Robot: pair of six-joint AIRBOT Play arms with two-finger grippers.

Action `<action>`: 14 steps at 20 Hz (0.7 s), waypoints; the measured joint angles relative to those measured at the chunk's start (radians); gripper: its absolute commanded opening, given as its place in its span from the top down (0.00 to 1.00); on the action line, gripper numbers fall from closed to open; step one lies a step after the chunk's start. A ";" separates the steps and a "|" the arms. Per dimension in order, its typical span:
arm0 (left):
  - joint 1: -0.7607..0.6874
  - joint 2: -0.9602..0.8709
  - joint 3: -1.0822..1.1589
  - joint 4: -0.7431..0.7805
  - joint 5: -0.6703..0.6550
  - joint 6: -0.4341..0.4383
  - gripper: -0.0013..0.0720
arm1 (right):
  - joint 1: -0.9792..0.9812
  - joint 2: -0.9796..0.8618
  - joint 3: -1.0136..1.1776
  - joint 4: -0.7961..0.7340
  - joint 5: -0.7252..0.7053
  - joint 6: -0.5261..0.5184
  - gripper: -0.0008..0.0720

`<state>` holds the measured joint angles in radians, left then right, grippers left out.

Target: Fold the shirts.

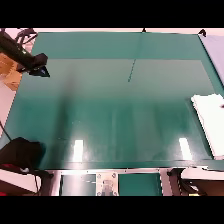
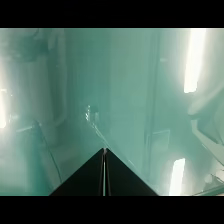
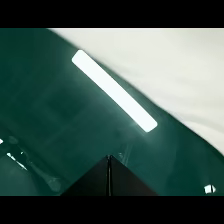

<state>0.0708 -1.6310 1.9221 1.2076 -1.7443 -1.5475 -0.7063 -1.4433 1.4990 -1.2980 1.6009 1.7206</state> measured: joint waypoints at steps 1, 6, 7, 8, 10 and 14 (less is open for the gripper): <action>-0.021 0.039 -0.056 0.008 0.018 0.001 0.95 | 0.057 0.031 -0.042 0.013 -0.038 -0.021 0.97; -0.118 0.328 -0.491 0.035 0.142 0.016 0.95 | 0.345 0.279 -0.459 0.056 -0.207 -0.100 0.97; -0.129 0.389 -0.579 0.037 0.169 0.017 0.95 | 0.393 0.332 -0.547 0.067 -0.239 -0.106 0.97; -0.139 0.448 -0.664 0.037 0.193 0.019 0.95 | 0.436 0.383 -0.634 0.076 -0.276 -0.110 0.97; -0.147 0.536 -0.790 0.043 0.235 0.019 0.95 | 0.509 0.463 -0.759 0.105 -0.340 -0.118 0.97; -0.156 0.612 -0.897 0.046 0.281 0.020 0.95 | 0.588 0.536 -0.871 0.130 -0.388 -0.127 0.97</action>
<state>-0.0856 -1.0187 1.0252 1.2533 -1.4631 -1.5272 -0.1184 -0.9077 0.6277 -1.1679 1.2133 1.5940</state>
